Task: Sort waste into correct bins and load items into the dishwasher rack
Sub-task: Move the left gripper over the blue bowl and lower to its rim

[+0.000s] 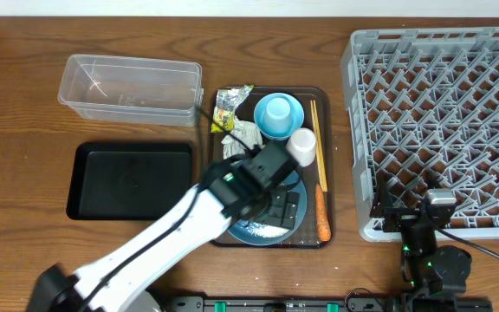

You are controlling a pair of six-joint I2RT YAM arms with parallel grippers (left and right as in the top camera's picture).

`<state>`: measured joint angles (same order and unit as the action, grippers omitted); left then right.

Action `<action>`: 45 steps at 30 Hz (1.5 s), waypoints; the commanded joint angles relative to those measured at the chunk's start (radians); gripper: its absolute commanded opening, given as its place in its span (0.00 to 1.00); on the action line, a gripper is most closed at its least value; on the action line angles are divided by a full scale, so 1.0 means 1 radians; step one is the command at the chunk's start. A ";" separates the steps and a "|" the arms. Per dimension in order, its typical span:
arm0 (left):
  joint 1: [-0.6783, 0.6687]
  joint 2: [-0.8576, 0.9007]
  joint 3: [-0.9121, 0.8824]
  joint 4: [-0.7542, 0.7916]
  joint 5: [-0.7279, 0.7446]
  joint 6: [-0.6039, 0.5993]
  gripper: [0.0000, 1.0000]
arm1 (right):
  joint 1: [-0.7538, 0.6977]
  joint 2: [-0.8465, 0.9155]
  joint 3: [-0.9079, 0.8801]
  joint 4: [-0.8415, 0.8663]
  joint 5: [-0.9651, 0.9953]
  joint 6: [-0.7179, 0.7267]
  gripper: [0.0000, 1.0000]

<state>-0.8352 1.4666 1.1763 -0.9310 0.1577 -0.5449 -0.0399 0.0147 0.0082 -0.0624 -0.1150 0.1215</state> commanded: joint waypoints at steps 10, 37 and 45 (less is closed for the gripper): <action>-0.003 0.183 0.094 0.119 -0.008 -0.065 0.96 | -0.012 -0.007 -0.002 -0.002 0.003 -0.003 0.99; -0.179 0.380 0.092 0.177 -0.149 -0.093 0.82 | -0.012 -0.007 -0.002 -0.002 0.003 -0.003 0.99; -0.202 0.414 0.089 0.166 -0.212 -0.123 0.70 | -0.012 -0.007 -0.002 -0.002 0.003 -0.003 0.99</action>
<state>-1.0367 1.8565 1.2499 -0.7582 -0.0025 -0.6437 -0.0399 0.0147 0.0082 -0.0628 -0.1150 0.1215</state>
